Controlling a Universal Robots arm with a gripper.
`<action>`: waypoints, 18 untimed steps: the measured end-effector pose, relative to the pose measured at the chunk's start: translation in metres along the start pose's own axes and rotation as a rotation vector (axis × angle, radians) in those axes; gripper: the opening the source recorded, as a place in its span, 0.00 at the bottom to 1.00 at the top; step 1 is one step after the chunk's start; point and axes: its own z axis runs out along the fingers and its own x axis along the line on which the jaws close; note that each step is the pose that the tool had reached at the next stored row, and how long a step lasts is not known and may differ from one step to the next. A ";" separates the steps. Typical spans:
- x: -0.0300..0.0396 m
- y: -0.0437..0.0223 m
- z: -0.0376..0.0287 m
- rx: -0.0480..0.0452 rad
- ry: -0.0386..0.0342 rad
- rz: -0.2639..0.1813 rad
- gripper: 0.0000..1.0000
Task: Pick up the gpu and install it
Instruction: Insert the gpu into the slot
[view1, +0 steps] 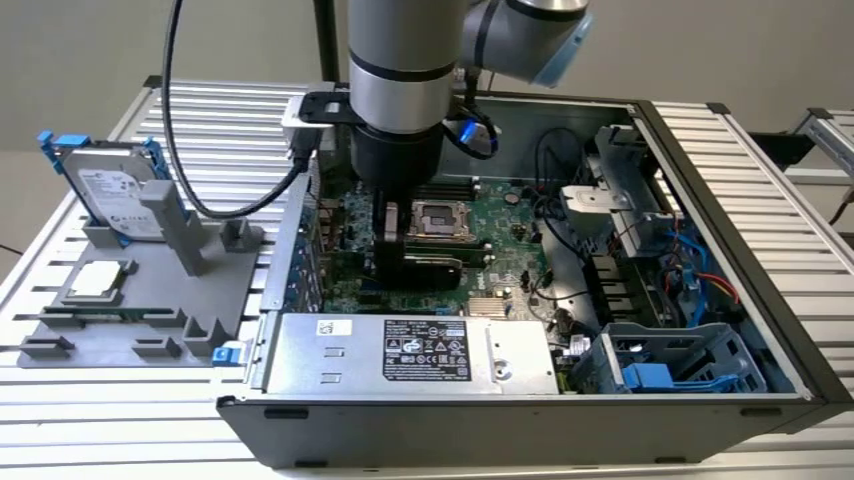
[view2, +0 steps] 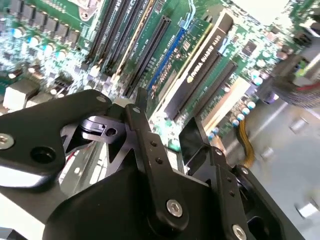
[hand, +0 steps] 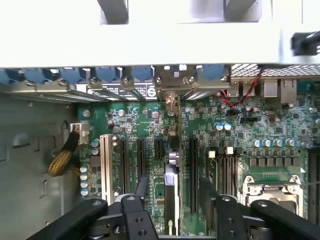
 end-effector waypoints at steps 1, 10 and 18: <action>0.0000 0.0001 -0.0044 0.0002 -0.0003 0.000 1.00; 0.0000 0.0002 -0.0067 0.0001 -0.0002 0.000 0.00; 0.0000 0.0002 -0.0077 0.0001 0.0000 0.000 0.00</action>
